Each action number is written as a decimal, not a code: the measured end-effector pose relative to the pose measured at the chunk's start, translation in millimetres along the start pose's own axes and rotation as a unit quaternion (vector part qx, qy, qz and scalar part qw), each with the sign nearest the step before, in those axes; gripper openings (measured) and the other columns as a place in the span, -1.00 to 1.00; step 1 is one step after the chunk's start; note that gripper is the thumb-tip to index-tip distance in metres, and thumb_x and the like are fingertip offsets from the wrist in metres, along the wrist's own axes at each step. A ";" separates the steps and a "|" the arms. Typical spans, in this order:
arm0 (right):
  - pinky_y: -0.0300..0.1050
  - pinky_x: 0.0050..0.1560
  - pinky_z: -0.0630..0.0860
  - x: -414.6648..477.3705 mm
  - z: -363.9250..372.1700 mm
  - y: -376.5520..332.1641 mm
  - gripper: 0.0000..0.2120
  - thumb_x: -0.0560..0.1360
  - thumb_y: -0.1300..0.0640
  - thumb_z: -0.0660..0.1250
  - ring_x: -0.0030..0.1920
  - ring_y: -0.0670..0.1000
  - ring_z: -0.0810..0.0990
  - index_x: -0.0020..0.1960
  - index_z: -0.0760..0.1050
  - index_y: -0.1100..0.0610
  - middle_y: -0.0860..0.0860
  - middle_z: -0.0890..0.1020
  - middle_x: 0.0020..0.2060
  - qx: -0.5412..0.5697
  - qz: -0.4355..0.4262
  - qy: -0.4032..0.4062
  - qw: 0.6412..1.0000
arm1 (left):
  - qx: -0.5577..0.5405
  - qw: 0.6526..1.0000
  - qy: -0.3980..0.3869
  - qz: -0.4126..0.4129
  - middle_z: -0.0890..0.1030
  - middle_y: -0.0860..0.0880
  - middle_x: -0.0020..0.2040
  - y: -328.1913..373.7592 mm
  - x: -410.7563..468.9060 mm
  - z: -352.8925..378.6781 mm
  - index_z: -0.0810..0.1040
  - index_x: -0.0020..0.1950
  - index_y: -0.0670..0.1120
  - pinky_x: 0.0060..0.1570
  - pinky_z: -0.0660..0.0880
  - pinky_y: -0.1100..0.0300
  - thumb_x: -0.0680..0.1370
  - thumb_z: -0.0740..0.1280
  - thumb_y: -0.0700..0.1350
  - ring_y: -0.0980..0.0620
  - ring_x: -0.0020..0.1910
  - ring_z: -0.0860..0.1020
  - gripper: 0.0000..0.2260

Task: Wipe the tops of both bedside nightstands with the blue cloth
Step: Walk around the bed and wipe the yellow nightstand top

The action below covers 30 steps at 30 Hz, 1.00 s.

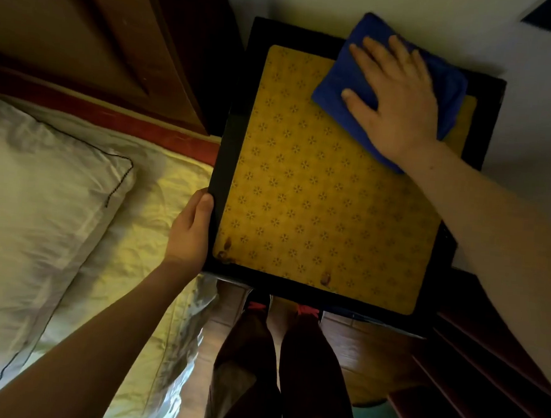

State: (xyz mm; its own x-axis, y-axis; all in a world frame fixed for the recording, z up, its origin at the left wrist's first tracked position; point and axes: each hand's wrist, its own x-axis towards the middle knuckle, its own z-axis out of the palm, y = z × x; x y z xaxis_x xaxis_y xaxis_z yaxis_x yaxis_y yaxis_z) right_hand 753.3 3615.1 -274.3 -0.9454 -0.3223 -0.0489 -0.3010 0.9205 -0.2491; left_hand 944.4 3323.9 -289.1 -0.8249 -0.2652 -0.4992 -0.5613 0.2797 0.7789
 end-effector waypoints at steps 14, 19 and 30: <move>0.07 0.54 -0.04 -166.4 31.3 -96.9 -0.40 0.57 -0.26 0.09 0.57 0.03 0.06 0.55 0.16 -0.10 -0.09 0.23 0.54 0.038 -0.148 -0.087 0.984 | 0.004 1.000 0.002 0.011 0.63 0.28 -0.08 -3.0 2.8 -0.3 0.53 0.08 0.24 -0.10 0.46 0.26 0.58 0.06 0.23 0.28 -0.06 0.57 -0.72; 0.07 0.50 0.03 -22.0 27.2 -61.1 -0.42 0.57 -0.26 0.08 0.52 0.13 0.20 0.52 0.24 -0.03 0.01 0.33 0.50 0.021 -0.077 0.009 0.997 | -0.001 1.000 0.000 0.011 0.62 0.31 -0.08 -5.7 3.8 -1.3 0.54 0.10 0.19 -0.24 0.36 0.52 0.60 0.07 0.21 0.34 -0.09 0.55 -0.71; 0.14 0.53 -0.05 -116.1 30.9 -128.2 -0.38 0.57 -0.27 0.04 0.57 0.12 0.03 0.57 0.10 -0.07 -0.03 0.19 0.56 -0.006 -0.119 -0.074 0.990 | -0.062 0.998 -0.021 -0.002 0.64 0.26 -0.08 2.1 -1.2 -2.1 0.55 0.06 0.21 -0.14 0.41 0.45 0.61 0.09 0.15 0.29 -0.06 0.57 -0.76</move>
State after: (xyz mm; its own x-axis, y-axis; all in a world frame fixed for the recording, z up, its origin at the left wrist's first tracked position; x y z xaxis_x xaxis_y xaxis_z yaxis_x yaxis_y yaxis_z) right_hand 905.5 3527.7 -266.7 -0.8196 -0.5579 -0.1309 -0.5151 0.8173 -0.2584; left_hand 944.3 3322.8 -286.1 -0.8259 -0.2269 -0.5161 -0.5545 0.1611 0.8165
